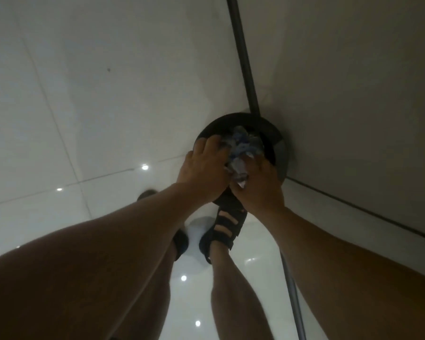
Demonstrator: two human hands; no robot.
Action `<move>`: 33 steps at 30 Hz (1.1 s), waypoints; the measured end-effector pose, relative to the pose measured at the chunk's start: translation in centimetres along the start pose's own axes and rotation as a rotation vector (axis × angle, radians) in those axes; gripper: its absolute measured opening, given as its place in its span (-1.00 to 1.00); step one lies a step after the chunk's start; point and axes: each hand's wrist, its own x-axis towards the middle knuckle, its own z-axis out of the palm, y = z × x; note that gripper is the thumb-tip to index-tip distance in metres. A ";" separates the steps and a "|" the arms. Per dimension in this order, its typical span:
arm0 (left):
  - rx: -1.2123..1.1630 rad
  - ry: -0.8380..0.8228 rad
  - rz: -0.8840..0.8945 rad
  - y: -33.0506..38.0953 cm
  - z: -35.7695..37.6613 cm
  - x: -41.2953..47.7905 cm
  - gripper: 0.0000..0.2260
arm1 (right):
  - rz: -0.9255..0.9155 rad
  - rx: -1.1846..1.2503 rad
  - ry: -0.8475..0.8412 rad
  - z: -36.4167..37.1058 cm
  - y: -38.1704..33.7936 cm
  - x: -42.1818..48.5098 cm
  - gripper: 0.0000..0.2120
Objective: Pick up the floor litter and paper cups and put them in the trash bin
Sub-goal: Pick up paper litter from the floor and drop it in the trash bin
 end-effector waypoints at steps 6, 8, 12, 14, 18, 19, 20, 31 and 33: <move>-0.007 0.019 -0.024 -1.5 -1.8 -2.3 -0.41 | 0.015 0.083 0.000 -1.4 -1.2 -2.1 -0.25; -0.024 0.048 -0.022 -1.4 -3.6 -3.6 -0.43 | 0.002 0.086 -0.010 -3.1 -2.3 -2.9 -0.25; 0.031 0.028 -0.058 -1.2 -8.6 -6.6 -0.42 | -0.065 0.066 -0.006 -8.0 -5.8 -4.8 -0.26; 0.066 0.046 -0.075 -1.3 -12.0 -8.6 -0.41 | -0.115 0.049 0.012 -11.3 -8.1 -5.8 -0.27; 0.065 0.070 -0.173 -1.1 -19.3 -13.5 -0.38 | -0.209 -0.016 0.052 -18.0 -13.8 -8.8 -0.29; 0.050 0.078 -0.205 -1.0 -21.1 -15.0 -0.38 | -0.234 -0.036 0.055 -19.5 -15.3 -9.8 -0.28; 0.035 0.096 -0.228 -0.8 -22.6 -16.5 -0.39 | -0.261 -0.060 0.054 -21.0 -16.8 -10.9 -0.28; -0.162 0.315 -0.637 2.5 -30.4 -35.9 -0.38 | -0.664 -0.220 -0.020 -29.2 -28.9 -24.3 -0.29; -0.183 0.363 -0.731 3.1 -30.5 -39.1 -0.38 | -0.734 -0.278 -0.048 -29.5 -29.7 -26.2 -0.28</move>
